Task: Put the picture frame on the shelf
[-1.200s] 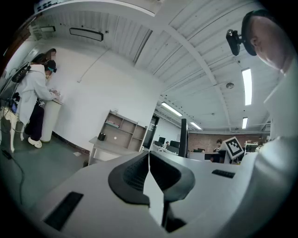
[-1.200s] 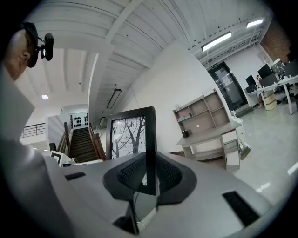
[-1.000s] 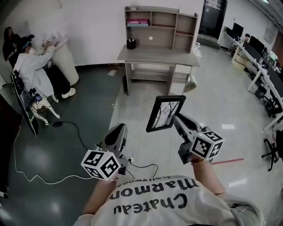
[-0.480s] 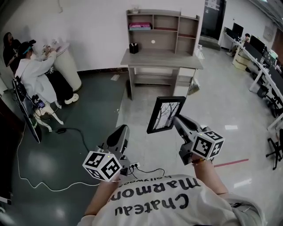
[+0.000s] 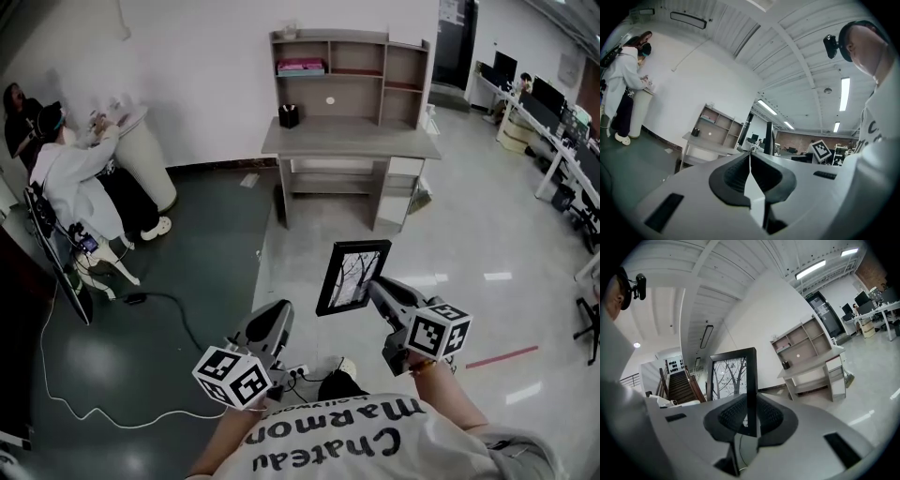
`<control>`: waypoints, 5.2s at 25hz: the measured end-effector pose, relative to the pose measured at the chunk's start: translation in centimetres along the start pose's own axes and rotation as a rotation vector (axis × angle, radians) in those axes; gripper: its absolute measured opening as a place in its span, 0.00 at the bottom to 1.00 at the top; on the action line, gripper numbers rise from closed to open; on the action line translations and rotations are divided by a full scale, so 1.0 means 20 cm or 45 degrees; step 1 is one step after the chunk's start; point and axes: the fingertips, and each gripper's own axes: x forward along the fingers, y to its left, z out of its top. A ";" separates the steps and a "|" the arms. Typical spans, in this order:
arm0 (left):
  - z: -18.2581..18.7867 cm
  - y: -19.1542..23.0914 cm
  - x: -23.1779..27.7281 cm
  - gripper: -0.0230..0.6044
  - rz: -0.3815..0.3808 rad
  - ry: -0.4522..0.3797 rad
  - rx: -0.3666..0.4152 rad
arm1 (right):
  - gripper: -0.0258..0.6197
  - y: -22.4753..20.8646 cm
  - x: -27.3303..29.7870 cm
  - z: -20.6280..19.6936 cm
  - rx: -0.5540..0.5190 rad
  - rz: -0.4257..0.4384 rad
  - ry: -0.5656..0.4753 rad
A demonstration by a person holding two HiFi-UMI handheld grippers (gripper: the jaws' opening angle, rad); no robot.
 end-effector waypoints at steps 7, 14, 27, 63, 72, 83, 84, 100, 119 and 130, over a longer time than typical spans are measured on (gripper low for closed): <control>0.11 0.23 0.22 0.07 0.066 -0.070 0.024 | 0.14 -0.16 0.28 0.14 -0.005 0.035 -0.014; 0.38 0.41 0.61 0.07 0.083 -0.152 0.067 | 0.14 -0.38 0.59 0.50 -0.085 0.059 -0.015; 0.49 0.68 1.19 0.06 0.115 -0.218 0.093 | 0.14 -0.84 0.92 0.85 -0.107 0.062 -0.077; 0.77 1.39 2.16 0.06 -0.020 -0.052 0.136 | 0.15 -1.42 1.86 1.27 0.162 0.016 -0.118; 0.99 1.73 2.32 0.06 -0.025 -0.168 0.150 | 0.15 -1.49 2.24 1.47 0.087 0.024 -0.167; 1.00 1.94 2.50 0.06 -0.059 -0.035 0.102 | 0.15 -1.64 2.47 1.53 0.111 -0.039 -0.140; 1.00 1.95 2.52 0.06 -0.063 -0.030 0.104 | 0.15 -1.66 2.50 1.54 0.111 -0.045 -0.137; 1.31 2.42 2.96 0.06 -0.024 -0.113 0.184 | 0.15 -1.99 3.12 2.06 -0.032 -0.050 -0.199; 1.42 2.93 3.28 0.06 0.155 -0.148 0.175 | 0.15 -2.22 3.92 2.84 -0.904 -0.141 0.030; 1.46 3.05 3.36 0.06 0.201 -0.145 0.176 | 0.15 -2.23 4.25 3.03 -1.457 -0.314 0.225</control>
